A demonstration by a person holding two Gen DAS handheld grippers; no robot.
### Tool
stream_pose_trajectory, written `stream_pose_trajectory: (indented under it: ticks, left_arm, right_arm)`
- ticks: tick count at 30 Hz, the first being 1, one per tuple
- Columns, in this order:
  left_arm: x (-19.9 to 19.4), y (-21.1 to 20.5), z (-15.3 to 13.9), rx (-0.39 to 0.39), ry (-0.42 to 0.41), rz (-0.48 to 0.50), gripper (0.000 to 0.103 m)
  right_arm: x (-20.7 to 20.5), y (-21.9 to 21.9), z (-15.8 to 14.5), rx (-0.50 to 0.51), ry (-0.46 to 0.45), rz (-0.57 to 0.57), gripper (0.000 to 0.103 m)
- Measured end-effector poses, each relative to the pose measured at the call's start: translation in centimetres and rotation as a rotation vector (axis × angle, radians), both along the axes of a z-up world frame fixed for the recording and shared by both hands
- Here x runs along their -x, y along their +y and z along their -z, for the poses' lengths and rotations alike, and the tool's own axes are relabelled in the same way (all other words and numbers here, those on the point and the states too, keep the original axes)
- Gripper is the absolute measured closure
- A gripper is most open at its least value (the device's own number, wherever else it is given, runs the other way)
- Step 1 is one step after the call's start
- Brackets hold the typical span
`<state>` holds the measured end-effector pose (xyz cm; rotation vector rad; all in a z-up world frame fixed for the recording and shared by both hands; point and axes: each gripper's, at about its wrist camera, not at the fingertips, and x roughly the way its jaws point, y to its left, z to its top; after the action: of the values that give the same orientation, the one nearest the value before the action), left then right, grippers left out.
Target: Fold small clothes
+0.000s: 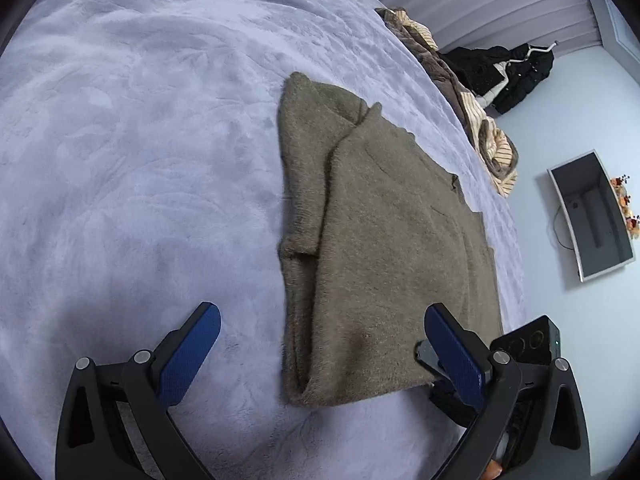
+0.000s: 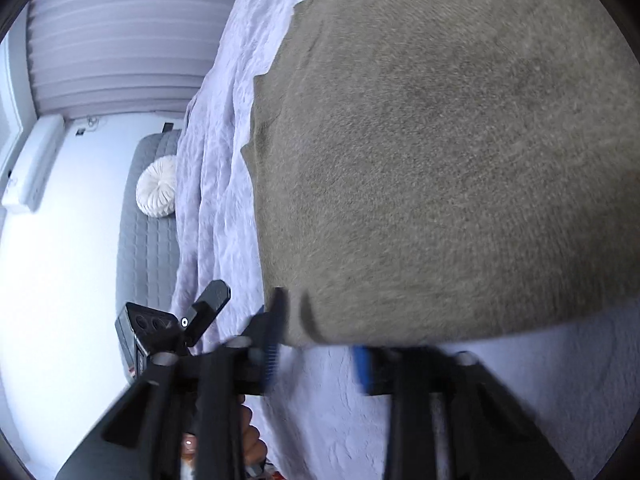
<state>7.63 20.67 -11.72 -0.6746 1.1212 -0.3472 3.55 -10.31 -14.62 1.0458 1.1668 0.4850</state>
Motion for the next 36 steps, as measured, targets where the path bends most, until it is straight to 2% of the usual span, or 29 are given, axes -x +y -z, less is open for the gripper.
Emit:
stream_pose_trajectory:
  ticks: [3,7,9,13,16,18,20,23,24,26,28,31,32,33,36]
  left_arm:
    - [-1.4,-0.2,0.1,0.083,0.000,0.028,0.001]
    - [-4.6,-0.5,1.2,0.265,0.030,0.041,0.001]
    - [-6.1,-1.0,1.5,0.294,0.046,0.042,0.001]
    - [-8.4,-3.3,1.3,0.255,0.050,0.054,0.001]
    - [-9.1,-4.7,1.3,0.168,0.065,0.051,0.003]
    - [-9.1,-5.0,1.4,0.132,0.056,0.036,0.014]
    - [-9.1,-5.0,1.6,0.094,0.061,0.027,0.035]
    - [-9.2,-4.6,2.0,0.060,0.074,0.026,0.051]
    - [-9.1,-4.5,2.0,0.050,0.074,0.026,0.054]
    - [-9.0,-4.3,2.0,0.028,0.074,0.032,0.067]
    - [-9.0,-4.5,1.8,0.008,0.066,0.035,0.071]
    - [-8.8,-4.9,0.7,-0.025,0.037,0.034,0.074]
    - [-8.7,-5.2,0.2,-0.033,0.027,0.036,0.077]
    - [-8.6,-5.5,-0.3,-0.041,0.016,0.041,0.077]
    - [-8.4,-6.7,-2.2,-0.060,-0.026,0.054,0.077]
  right_arm:
    - [-0.7,-0.4,-1.7,-0.033,-0.077,-0.007,0.094]
    - [-1.1,-0.3,-5.0,-0.003,-0.189,-0.049,0.094]
    - [-1.2,-0.2,-5.9,0.013,-0.219,-0.069,0.094]
    - [-1.2,0.7,-6.1,0.040,-0.224,-0.114,0.094]
    - [-0.8,0.8,-5.0,0.090,-0.194,-0.156,0.094]
    - [-0.5,1.3,-4.0,0.136,-0.161,-0.207,0.094]
    - [-0.1,1.4,-3.3,0.176,-0.127,-0.266,0.092]
    - [0.1,1.8,-3.3,0.282,-0.087,-0.359,0.090]
    - [0.4,1.6,-3.6,0.310,-0.093,-0.382,0.090]
    - [0.7,1.1,-5.2,0.354,-0.138,-0.422,0.090]
    - [0.8,-0.2,-7.0,0.374,-0.201,-0.414,0.090]
    - [-0.5,-2.7,-10.2,0.503,-0.323,-0.292,0.090]
    - [-1.7,-3.6,-10.7,0.558,-0.331,-0.244,0.090]
    - [-2.4,-4.3,-10.8,0.571,-0.327,-0.214,0.094]
    - [-5.8,-5.6,-9.3,0.594,-0.300,-0.177,0.094]
